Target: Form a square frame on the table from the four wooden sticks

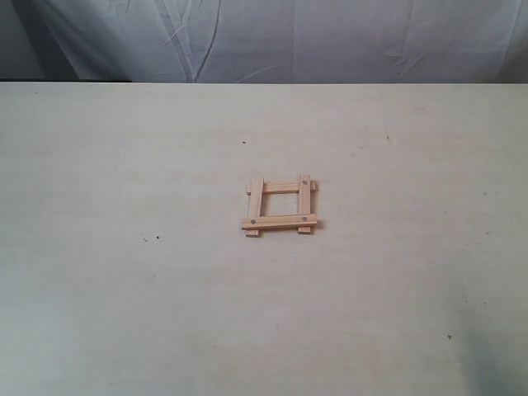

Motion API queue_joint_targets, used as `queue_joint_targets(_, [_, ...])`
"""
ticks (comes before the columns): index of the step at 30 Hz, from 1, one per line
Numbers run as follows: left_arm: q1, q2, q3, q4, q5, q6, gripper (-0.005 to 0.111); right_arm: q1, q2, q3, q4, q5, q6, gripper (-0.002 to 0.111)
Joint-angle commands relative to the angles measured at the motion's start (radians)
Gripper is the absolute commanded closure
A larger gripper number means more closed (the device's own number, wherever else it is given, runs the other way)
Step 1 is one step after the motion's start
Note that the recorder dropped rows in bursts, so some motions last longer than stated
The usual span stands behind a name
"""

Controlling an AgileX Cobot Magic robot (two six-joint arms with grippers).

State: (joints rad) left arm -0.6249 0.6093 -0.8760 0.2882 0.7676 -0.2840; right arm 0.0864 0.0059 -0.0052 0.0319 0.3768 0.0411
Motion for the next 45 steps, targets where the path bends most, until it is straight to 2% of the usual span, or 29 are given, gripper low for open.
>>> queue_joint_targets(1, [0.021, -0.006, 0.011, 0.058, -0.007, 0.000, 0.107, -0.007, -0.006, 0.005, -0.001, -0.013, 0.000, 0.108])
queue_joint_targets(3, [0.079, -0.016, 0.034, 0.033, -0.047, 0.000, 0.107, -0.007, -0.006, 0.005, -0.001, -0.013, 0.000, 0.108])
queue_joint_targets(5, [0.170, -0.038, 0.073, -0.009, -0.092, 0.000, 0.107, -0.007, -0.006, 0.005, -0.001, -0.013, 0.000, 0.108])
queue_joint_targets(10, [0.474, -0.153, 0.219, -0.110, -0.122, -0.003, 0.107, -0.007, -0.006, 0.005, 0.002, -0.013, 0.001, 0.108])
queue_joint_targets(12, [0.559, -0.217, 0.292, -0.110, -0.129, -0.003, 0.107, -0.007, -0.006, 0.005, 0.007, -0.013, 0.001, 0.108])
queue_joint_targets(13, [0.596, -0.255, 0.329, -0.100, -0.145, -0.003, 0.107, -0.007, -0.006, 0.005, 0.007, -0.013, 0.001, 0.108])
queue_joint_targets(17, [0.672, -0.399, 0.474, -0.064, -0.274, -0.003, 0.107, -0.007, -0.006, 0.005, 0.007, -0.013, 0.001, 0.108])
queue_joint_targets(23, [0.685, -0.545, 0.672, -0.075, -0.441, -0.003, 0.107, -0.007, -0.006, 0.005, 0.007, -0.013, 0.001, 0.108])
queue_joint_targets(30, [0.667, -0.605, 0.821, -0.120, -0.582, -0.010, 0.107, -0.007, -0.006, 0.005, 0.007, -0.013, 0.001, 0.108])
queue_joint_targets(34, [0.625, -0.609, 0.871, -0.143, -0.581, -0.010, 0.107, -0.007, -0.006, 0.005, 0.005, -0.015, 0.001, 0.108])
queue_joint_targets(39, [0.585, -0.609, 0.876, -0.141, -0.563, -0.010, 0.107, -0.007, -0.006, 0.005, 0.005, -0.015, 0.001, 0.108])
queue_joint_targets(45, [0.578, -0.609, 0.876, -0.131, -0.423, -0.010, 0.107, -0.007, -0.006, 0.005, 0.004, -0.015, 0.004, 0.108])
